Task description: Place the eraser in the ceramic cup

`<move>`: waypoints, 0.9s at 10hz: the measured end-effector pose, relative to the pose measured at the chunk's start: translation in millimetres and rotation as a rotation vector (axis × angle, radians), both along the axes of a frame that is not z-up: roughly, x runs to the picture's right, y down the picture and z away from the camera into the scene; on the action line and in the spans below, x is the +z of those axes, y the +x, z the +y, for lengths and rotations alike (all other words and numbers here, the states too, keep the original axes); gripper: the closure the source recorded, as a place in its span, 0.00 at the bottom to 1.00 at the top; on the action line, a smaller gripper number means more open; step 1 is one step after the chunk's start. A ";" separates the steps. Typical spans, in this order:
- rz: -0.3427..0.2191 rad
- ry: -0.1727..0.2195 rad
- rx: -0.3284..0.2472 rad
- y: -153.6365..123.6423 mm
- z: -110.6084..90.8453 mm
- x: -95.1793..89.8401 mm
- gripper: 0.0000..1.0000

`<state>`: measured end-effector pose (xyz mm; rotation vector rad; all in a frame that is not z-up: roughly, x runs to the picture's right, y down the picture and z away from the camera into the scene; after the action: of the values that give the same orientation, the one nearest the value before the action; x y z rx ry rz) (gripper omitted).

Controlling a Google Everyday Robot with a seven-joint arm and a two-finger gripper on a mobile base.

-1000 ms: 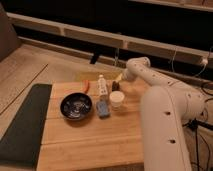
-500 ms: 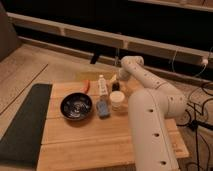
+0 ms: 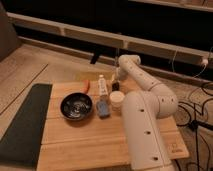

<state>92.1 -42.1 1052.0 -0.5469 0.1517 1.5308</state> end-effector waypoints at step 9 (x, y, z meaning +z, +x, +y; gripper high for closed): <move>0.167 0.183 -0.025 37.5 -99.7 -54.2 1.00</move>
<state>129.6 -141.8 997.7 -0.2710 0.1441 1.5473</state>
